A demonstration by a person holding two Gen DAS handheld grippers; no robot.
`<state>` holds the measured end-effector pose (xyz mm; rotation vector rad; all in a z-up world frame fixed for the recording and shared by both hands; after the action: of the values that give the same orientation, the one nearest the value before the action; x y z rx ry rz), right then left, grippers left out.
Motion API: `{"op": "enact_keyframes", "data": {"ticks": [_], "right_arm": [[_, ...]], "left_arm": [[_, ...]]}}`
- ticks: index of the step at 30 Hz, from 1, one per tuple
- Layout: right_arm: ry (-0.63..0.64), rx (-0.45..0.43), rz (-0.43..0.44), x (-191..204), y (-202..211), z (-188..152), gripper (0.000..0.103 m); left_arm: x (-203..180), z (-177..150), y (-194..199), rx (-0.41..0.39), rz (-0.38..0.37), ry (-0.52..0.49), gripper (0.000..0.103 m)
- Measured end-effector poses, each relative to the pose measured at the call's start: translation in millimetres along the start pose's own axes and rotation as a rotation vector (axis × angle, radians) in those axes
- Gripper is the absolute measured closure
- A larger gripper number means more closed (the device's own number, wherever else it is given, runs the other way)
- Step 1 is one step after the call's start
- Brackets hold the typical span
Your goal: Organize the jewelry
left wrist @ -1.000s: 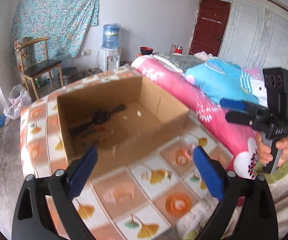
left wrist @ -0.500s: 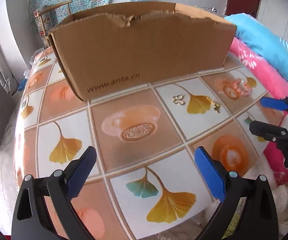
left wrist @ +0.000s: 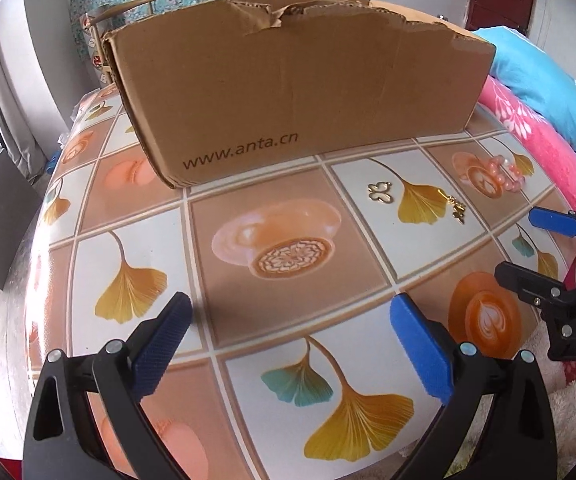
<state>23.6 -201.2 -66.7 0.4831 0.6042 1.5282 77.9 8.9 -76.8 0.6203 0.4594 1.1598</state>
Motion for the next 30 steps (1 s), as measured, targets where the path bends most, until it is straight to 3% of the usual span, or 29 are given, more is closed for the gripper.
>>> {"op": "enact_keyframes", "data": {"ticks": [30], "right_arm": [[0.017,-0.006,0.017,-2.1,-1.5,3.9,0.008]], "left_arm": [[0.8,-1.6,1.7,-0.025,0.004,-0.003,0.004]]}}
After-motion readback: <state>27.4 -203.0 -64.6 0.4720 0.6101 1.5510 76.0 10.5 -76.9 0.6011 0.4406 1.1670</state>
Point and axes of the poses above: each gripper's, at about its wrist camera, not at the fingertips, and y roughly against the way its jaws point, x to its left, z to its top, the point moved 2 cm from there along -y, roughly the way its jaws point, and after that the axes turned 14 degrees about -x, right-handed, at the moved point
